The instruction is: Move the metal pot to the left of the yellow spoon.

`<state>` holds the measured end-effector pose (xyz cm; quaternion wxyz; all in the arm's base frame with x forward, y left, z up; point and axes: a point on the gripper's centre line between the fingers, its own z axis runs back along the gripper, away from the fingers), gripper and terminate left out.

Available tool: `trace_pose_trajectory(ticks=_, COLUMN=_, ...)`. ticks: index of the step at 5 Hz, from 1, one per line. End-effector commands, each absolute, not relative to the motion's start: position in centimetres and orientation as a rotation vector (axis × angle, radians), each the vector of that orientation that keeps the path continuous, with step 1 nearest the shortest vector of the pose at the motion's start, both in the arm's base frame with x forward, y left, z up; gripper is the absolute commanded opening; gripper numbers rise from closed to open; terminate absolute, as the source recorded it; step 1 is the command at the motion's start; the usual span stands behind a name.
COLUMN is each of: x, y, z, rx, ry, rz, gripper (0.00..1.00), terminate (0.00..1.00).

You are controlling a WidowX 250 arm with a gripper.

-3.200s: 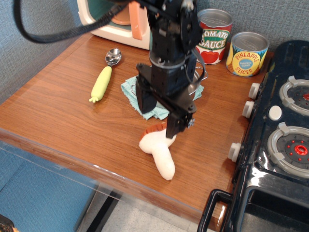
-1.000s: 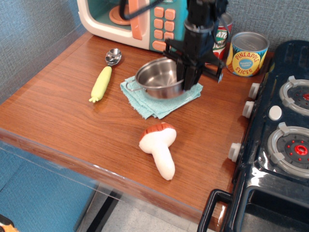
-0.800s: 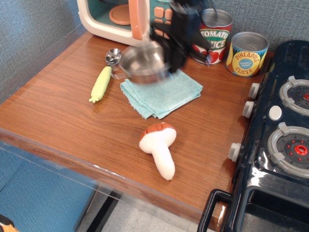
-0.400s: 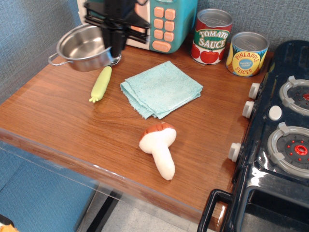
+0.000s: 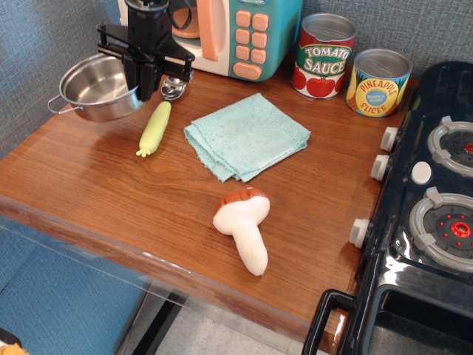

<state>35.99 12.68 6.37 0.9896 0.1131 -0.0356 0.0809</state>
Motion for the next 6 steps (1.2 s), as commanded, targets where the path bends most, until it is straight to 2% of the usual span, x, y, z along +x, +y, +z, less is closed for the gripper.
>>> trace_pose_trajectory(ticks=1, x=35.8, y=16.1, z=6.0, rx=0.258, ry=-0.044, rz=0.227, gripper=0.00, terminate=0.00)
trace_pose_trajectory(ticks=3, x=34.8, y=17.9, z=5.5, rx=0.241, ry=-0.020, rz=0.270, gripper=0.00, terminate=0.00)
trace_pose_trajectory(ticks=4, x=34.8, y=17.3, z=6.2, rx=0.242, ry=-0.046, rz=0.219, gripper=1.00, terminate=0.00)
trace_pose_trajectory(ticks=6, x=34.2, y=15.0, z=9.5, rx=0.230, ry=-0.163, rz=-0.016, gripper=1.00, terminate=0.00)
